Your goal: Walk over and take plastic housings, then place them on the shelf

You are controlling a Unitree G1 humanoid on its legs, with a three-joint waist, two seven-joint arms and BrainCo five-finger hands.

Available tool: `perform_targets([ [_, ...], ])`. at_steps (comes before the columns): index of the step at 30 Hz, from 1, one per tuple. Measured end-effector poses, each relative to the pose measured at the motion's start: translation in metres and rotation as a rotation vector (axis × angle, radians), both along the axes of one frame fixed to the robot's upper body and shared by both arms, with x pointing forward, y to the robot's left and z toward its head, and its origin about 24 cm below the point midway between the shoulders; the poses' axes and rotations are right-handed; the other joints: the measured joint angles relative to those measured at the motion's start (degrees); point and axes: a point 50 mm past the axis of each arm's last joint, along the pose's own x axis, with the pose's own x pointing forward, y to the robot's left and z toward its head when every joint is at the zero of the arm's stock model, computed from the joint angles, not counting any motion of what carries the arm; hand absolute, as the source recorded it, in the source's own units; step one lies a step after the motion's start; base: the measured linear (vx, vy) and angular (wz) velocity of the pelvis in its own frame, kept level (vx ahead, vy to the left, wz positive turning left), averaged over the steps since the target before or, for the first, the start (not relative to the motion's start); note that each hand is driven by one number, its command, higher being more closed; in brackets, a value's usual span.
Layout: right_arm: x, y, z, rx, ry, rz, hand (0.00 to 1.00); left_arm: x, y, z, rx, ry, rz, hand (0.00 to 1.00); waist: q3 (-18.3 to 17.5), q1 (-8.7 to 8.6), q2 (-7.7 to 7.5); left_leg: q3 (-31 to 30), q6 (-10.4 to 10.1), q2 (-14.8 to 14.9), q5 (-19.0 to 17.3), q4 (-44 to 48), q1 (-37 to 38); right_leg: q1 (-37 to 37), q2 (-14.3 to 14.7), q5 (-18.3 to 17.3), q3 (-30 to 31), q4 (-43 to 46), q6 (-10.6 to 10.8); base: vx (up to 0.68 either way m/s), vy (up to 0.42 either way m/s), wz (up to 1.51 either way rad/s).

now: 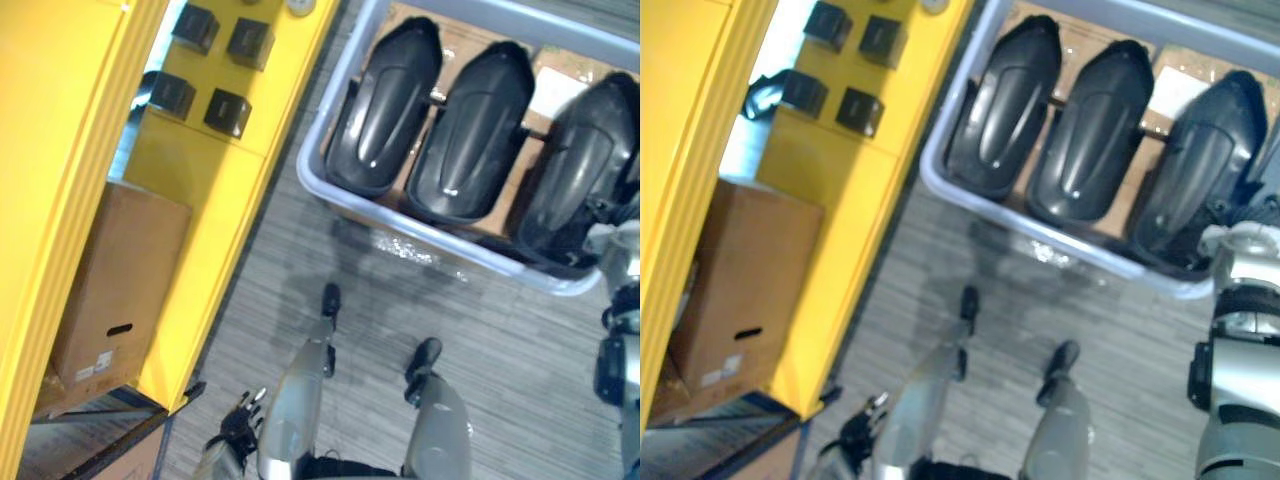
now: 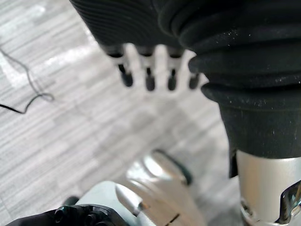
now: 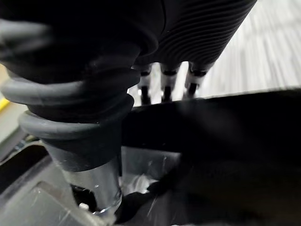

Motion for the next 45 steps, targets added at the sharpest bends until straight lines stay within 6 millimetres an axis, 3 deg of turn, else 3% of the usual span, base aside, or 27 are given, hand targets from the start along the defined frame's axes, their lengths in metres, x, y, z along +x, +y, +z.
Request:
perform_targets([
  [10,-0.012,-0.011,-0.007,-0.126,0.189,-0.053,1.0,0.001,-0.002,0.001,-0.009,-0.004,0.002,0.0,-0.04,1.09,0.05,-0.63,-0.25,0.19,0.15,0.22,0.04,-0.12,0.02,-1.07,-0.4,1.38,-0.32,0.0,-0.011,0.02],
  [16,-0.011,-0.01,-0.004,-0.205,0.198,-0.08,1.0,0.002,-0.002,0.001,-0.01,-0.009,0.002,0.0,-0.04,1.06,0.05,-0.85,-0.26,0.18,0.14,0.63,0.01,0.08,0.06,-1.06,-0.42,1.41,-0.32,0.0,0.0,0.0],
  [21,-0.001,0.0,0.027,-0.403,0.081,-0.076,1.0,0.006,-0.001,0.005,-0.013,-0.038,0.012,0.0,-0.03,1.02,0.04,-0.86,-0.25,0.46,0.14,0.98,0.12,0.6,0.44,-0.78,-0.33,1.04,-0.17,-0.01,-0.004,0.0],
  [26,0.011,0.027,0.061,-0.658,-0.105,-0.039,1.0,0.009,0.003,0.008,0.032,-0.063,0.08,0.0,0.09,1.08,-0.16,-0.37,-0.4,1.18,-0.08,0.88,2.2,2.84,1.27,-0.23,-0.08,-0.3,-0.22,0.0,-0.024,-0.07],
  [29,0.017,0.045,0.07,-0.755,-0.205,-0.017,1.0,0.015,0.014,0.015,0.097,-0.099,0.165,0.0,0.34,1.04,-1.28,-0.06,-0.53,1.81,-0.18,0.56,3.35,3.92,1.91,-0.16,0.17,-0.73,-0.33,-0.01,-0.037,-0.09],
  [30,0.02,0.053,0.067,-0.764,-0.235,-0.007,1.0,0.017,0.021,0.017,0.126,-0.108,0.207,0.0,0.32,1.07,-2.3,-0.05,-0.67,2.16,-0.24,0.52,3.54,4.12,2.24,-0.14,0.12,-0.89,-0.36,0.0,-0.055,-0.05],
  [33,0.025,0.066,0.047,-0.752,-0.256,0.006,1.0,0.019,0.037,0.023,0.202,-0.122,0.301,0.0,0.26,1.15,-5.25,-0.33,-0.97,2.67,-0.06,-0.18,4.64,5.75,3.05,0.28,-0.27,-1.9,-0.59,0.02,-0.043,0.01],
  [38,0.021,0.08,0.015,-0.748,-0.256,0.006,1.0,0.027,0.055,0.042,0.312,-0.216,0.43,0.0,0.11,1.33,-8.82,-1.1,-1.21,2.65,0.1,-1.94,7.31,9.46,3.74,0.93,-1.41,-4.91,-0.51,0.02,-0.023,0.1],
  [43,-0.002,0.102,-0.016,-0.698,-0.392,-0.017,1.0,0.049,0.089,0.114,0.49,-0.532,0.63,0.0,-0.47,1.71,-12.3,-1.47,-1.52,2.41,0.32,-4.23,11.84,14.81,4.07,1.15,-2.63,-7.73,-0.31,0.04,-0.023,0.09],
  [45,-0.022,0.114,-0.052,-0.671,-0.367,-0.037,1.0,0.055,0.098,0.152,0.557,-0.699,0.646,0.0,-4.11,1.3,-14.54,-1.58,-1.65,1.89,0.19,-5.84,13.22,16.93,4.09,1.4,-3.7,-9.9,0.12,0.07,-0.012,0.15],
])
